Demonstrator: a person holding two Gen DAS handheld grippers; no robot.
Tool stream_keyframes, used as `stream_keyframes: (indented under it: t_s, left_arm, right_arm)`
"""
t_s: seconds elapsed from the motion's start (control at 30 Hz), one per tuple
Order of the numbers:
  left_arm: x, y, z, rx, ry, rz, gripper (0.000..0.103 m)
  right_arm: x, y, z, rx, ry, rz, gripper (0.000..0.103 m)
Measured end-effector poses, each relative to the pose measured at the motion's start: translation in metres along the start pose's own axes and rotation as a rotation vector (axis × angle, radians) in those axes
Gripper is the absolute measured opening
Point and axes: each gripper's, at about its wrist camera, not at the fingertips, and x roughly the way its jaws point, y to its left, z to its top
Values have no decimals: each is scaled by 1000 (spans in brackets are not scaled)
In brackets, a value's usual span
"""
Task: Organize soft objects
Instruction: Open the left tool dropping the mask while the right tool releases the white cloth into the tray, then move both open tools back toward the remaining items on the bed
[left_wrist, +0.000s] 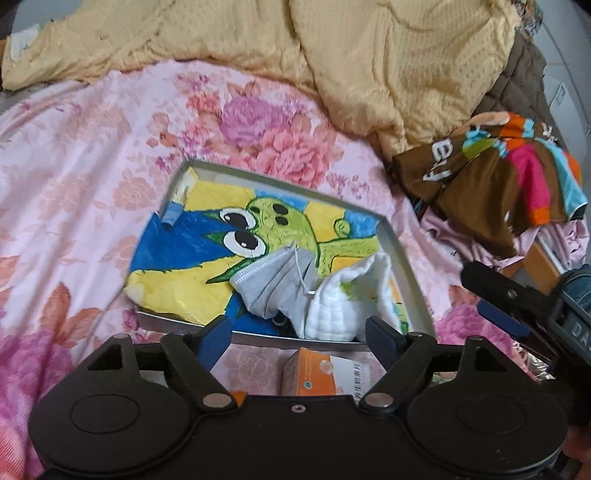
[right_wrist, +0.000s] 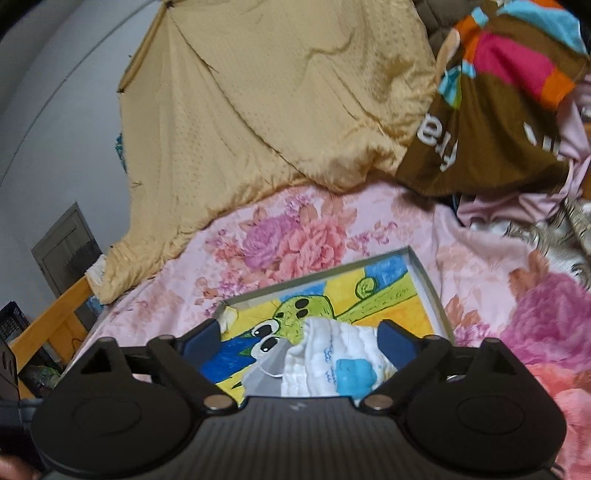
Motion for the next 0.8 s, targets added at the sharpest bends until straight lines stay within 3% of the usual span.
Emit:
stream_keyframes:
  t_s: [0.13,0.33,0.5,0.8]
  left_arm:
    - [-29,-7,-6,38,-38,-10,85]
    - [-74,-17,-20,80,-94,-38,89]
    - [-109,-22,-37,94,-143,-47,96]
    - [-150,-23,-76,138,-192,-66,99]
  right_arm:
    - [-30,11,-1,-37,-33,-8,102]
    - [-72,29,-14,-86,-87,-23,103]
    - [-105,36,-35,-118,-120,-20,103]
    - [-155,42,-74,-105,-159,-22,103]
